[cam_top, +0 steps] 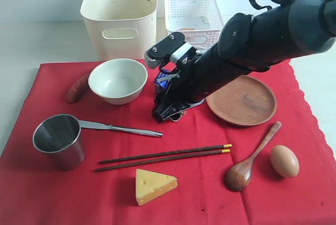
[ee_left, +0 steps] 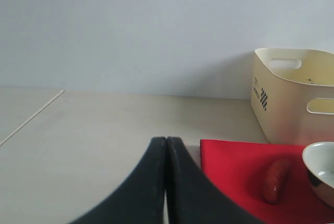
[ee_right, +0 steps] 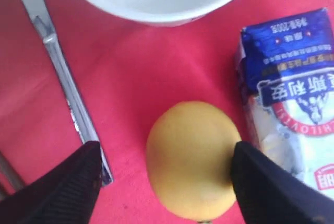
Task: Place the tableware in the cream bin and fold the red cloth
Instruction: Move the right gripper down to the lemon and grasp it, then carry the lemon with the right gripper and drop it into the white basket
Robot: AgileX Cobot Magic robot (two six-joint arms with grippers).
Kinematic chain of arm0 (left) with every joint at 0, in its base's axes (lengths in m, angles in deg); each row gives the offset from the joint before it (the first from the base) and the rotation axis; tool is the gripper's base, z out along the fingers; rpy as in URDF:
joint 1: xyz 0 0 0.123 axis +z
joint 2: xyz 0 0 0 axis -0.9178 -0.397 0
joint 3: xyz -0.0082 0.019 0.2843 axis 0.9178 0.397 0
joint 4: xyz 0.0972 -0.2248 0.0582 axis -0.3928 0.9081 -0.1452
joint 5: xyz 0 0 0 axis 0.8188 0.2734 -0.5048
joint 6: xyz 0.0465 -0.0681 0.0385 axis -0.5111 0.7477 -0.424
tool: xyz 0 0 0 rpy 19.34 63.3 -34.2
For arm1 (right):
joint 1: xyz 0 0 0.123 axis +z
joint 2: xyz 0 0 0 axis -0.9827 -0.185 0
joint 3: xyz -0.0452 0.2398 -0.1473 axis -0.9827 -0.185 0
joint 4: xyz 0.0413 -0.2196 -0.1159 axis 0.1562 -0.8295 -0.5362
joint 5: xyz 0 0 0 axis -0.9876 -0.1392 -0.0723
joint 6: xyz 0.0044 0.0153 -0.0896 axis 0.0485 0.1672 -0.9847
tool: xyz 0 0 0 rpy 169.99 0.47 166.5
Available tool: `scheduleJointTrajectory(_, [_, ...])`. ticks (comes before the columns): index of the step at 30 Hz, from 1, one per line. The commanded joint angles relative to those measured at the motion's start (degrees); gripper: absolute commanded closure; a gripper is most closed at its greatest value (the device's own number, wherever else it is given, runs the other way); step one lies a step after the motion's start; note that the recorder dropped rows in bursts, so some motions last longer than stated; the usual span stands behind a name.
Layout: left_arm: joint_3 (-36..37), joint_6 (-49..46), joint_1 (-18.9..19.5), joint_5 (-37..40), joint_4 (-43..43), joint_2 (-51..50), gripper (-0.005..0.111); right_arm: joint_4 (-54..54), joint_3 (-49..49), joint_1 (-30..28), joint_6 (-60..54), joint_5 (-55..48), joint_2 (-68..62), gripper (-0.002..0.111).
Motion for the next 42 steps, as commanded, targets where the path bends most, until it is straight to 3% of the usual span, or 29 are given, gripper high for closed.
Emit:
scheduleJointTrajectory(1, [0.13, -0.21, 0.07, -0.11, -0.36, 0.30, 0.106, -0.54, 0.63, 0.13, -0.32, -0.97, -3.23, 0.041])
scheduleJointTrajectory(15, [0.13, -0.21, 0.07, -0.11, -0.36, 0.30, 0.106, -1.26, 0.63, 0.13, -0.20, 1.65, -4.37, 0.041])
scheduleJointTrajectory(20, [0.13, -0.21, 0.07, -0.11, -0.36, 0.30, 0.106, -1.25, 0.63, 0.99, -0.99, 4.01, -4.46, 0.033])
scheduleJointTrajectory(29, [0.13, -0.21, 0.07, -0.11, -0.36, 0.30, 0.106, -1.61, 1.55, 3.18, -1.66, 8.30, -4.77, 0.035])
scheduleJointTrajectory(33, [0.13, -0.21, 0.07, -0.11, -0.36, 0.30, 0.106, -1.74, 3.85, 3.18, -1.76, 6.98, -6.71, 0.049])
scheduleJointTrajectory(42, [0.13, -0.21, 0.07, -0.11, -0.36, 0.30, 0.106, -1.74, 5.13, 3.18, -1.72, 4.90, -5.89, 0.095])
